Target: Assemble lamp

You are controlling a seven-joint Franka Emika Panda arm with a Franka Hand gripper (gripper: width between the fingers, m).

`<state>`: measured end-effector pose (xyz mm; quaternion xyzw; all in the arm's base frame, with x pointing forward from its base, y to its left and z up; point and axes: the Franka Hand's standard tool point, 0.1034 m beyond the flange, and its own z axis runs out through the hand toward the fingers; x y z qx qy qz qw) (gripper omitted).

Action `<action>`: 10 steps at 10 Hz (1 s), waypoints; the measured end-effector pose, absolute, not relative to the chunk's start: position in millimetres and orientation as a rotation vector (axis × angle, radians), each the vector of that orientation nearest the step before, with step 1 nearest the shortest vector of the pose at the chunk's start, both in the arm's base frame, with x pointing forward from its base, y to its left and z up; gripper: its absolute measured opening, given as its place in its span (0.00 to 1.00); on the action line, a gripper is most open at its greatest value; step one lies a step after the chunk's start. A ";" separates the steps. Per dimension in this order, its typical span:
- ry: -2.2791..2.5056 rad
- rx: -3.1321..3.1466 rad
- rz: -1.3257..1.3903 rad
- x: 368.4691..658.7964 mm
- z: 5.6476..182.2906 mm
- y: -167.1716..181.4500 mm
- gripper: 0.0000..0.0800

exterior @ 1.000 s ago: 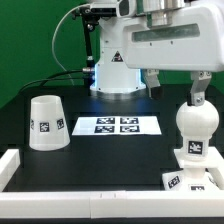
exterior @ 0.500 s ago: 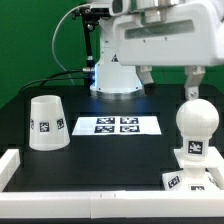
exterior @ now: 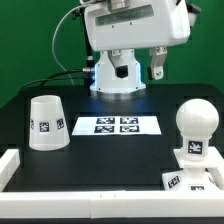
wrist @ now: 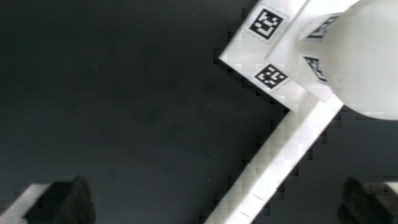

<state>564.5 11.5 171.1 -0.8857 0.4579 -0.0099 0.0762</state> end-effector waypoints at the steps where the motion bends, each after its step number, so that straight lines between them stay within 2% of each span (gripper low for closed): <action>1: 1.373 -2.655 -0.030 564.6 171.1 11.6 0.87; 3: 1.367 -2.659 -0.027 563.1 170.0 10.2 0.87; 4: 1.298 -2.688 0.013 550.3 166.4 2.0 0.87; 6: 1.263 -2.716 0.102 517.4 160.9 -24.5 0.87; 8: 1.219 -2.786 0.110 492.7 146.1 -65.4 0.87; 10: 1.228 -2.767 0.041 499.4 149.7 -69.5 0.87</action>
Offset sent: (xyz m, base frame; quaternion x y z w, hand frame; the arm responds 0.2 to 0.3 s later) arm -0.0599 -0.0339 -0.0122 -0.0340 -0.1081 -0.0415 0.9927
